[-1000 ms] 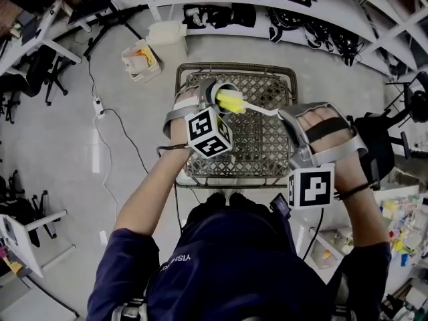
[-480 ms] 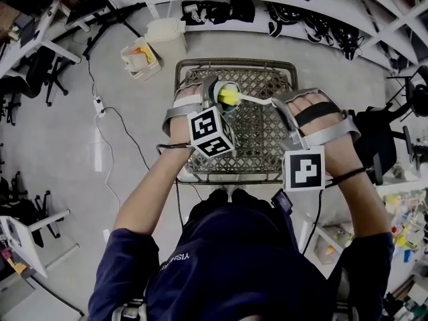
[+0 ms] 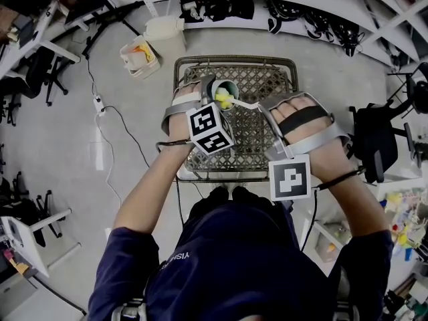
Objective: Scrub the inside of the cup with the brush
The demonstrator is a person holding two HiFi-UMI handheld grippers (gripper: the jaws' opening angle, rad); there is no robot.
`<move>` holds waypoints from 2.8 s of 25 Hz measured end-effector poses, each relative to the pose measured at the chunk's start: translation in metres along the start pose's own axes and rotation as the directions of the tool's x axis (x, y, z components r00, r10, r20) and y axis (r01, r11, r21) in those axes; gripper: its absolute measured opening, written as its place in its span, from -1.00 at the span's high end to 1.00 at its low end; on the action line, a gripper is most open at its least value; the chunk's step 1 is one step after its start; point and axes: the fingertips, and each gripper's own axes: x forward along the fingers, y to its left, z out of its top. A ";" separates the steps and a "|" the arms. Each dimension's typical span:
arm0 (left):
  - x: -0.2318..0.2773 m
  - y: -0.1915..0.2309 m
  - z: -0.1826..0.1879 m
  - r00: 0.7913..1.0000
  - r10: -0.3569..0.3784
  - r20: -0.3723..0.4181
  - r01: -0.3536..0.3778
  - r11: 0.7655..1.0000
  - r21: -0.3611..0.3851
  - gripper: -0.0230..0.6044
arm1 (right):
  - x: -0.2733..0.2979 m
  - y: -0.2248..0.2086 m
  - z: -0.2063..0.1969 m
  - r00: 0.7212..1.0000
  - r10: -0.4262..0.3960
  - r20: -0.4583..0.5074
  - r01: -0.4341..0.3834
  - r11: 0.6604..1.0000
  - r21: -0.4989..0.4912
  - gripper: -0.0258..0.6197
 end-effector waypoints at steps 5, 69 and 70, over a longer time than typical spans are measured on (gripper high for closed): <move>-0.004 -0.002 0.003 1.000 -0.010 0.003 0.010 1.000 0.006 -0.31 | 0.006 -0.013 -0.012 1.000 -0.004 -0.007 0.004 1.000 0.009 0.82; -0.019 -0.020 -0.015 0.999 -0.007 -0.046 0.011 0.997 0.080 -0.31 | -0.011 0.006 0.037 0.998 -0.052 0.036 0.054 0.998 -0.045 0.83; -0.019 -0.021 -0.014 0.999 -0.007 -0.045 0.011 0.996 0.089 -0.31 | -0.009 0.005 0.033 0.998 -0.048 0.034 0.049 0.998 -0.043 0.83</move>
